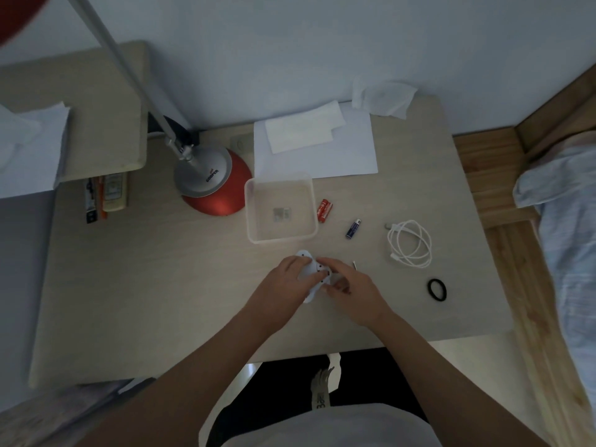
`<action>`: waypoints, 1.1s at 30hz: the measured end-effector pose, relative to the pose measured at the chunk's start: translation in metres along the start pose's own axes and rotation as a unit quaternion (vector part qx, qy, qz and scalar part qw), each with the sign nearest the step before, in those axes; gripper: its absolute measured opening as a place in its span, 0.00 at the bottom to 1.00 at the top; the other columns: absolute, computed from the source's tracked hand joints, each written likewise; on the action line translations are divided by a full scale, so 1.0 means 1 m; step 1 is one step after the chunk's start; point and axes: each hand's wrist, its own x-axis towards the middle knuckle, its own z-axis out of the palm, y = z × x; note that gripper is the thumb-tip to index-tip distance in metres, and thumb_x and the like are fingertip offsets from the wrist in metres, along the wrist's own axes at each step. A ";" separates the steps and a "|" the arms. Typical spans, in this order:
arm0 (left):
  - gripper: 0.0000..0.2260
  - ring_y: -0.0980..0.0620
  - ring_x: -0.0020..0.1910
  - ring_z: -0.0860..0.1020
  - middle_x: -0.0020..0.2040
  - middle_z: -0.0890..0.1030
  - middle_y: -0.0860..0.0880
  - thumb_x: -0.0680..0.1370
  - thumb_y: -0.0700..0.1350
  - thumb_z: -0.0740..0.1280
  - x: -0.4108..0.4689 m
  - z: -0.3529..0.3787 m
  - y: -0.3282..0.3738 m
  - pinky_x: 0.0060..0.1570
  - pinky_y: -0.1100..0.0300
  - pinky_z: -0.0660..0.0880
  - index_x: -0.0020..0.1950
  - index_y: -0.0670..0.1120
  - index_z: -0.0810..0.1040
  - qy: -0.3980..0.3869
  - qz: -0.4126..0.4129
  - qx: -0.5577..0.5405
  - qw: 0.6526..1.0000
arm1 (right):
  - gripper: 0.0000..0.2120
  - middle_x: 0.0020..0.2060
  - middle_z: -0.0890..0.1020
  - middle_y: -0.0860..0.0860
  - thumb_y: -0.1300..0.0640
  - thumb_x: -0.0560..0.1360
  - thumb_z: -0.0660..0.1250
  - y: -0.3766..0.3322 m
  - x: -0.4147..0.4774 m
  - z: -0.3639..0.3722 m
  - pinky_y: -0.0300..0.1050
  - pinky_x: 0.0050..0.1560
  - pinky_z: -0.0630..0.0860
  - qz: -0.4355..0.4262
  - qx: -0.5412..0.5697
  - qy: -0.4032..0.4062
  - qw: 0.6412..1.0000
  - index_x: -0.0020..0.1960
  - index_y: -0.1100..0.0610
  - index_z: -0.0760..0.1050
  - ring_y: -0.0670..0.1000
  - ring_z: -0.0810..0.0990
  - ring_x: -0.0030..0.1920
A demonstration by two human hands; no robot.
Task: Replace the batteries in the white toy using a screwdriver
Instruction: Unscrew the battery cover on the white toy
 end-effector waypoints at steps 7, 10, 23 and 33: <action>0.34 0.37 0.58 0.75 0.66 0.72 0.39 0.67 0.36 0.73 -0.002 -0.005 -0.002 0.40 0.46 0.81 0.70 0.54 0.70 -0.034 0.021 -0.002 0.999 | 0.25 0.46 0.82 0.38 0.61 0.75 0.69 0.002 0.003 0.001 0.33 0.44 0.75 -0.006 -0.035 0.000 0.999 0.69 0.45 0.74 0.43 0.79 0.39; 0.34 0.37 0.58 0.75 0.65 0.73 0.38 0.67 0.35 0.74 -0.004 -0.007 0.000 0.37 0.48 0.81 0.70 0.55 0.69 -0.036 0.026 -0.005 0.999 | 0.25 0.44 0.82 0.37 0.62 0.75 0.69 0.001 0.003 0.000 0.32 0.43 0.74 -0.003 -0.042 -0.003 0.999 0.69 0.45 0.73 0.43 0.79 0.39; 0.31 0.39 0.57 0.73 0.62 0.72 0.41 0.68 0.35 0.71 0.001 -0.011 0.005 0.36 0.49 0.80 0.67 0.54 0.70 -0.044 0.013 -0.003 0.999 | 0.26 0.49 0.84 0.42 0.59 0.75 0.67 0.001 0.000 0.002 0.44 0.47 0.80 -0.003 -0.030 -0.006 1.000 0.67 0.37 0.71 0.51 0.82 0.40; 0.33 0.39 0.55 0.76 0.62 0.73 0.41 0.65 0.34 0.73 -0.005 -0.001 0.002 0.37 0.49 0.80 0.67 0.53 0.70 -0.011 0.013 -0.026 1.000 | 0.26 0.46 0.83 0.37 0.58 0.74 0.67 -0.001 -0.002 0.003 0.41 0.43 0.78 -0.015 -0.040 -0.003 0.999 0.65 0.33 0.70 0.50 0.80 0.37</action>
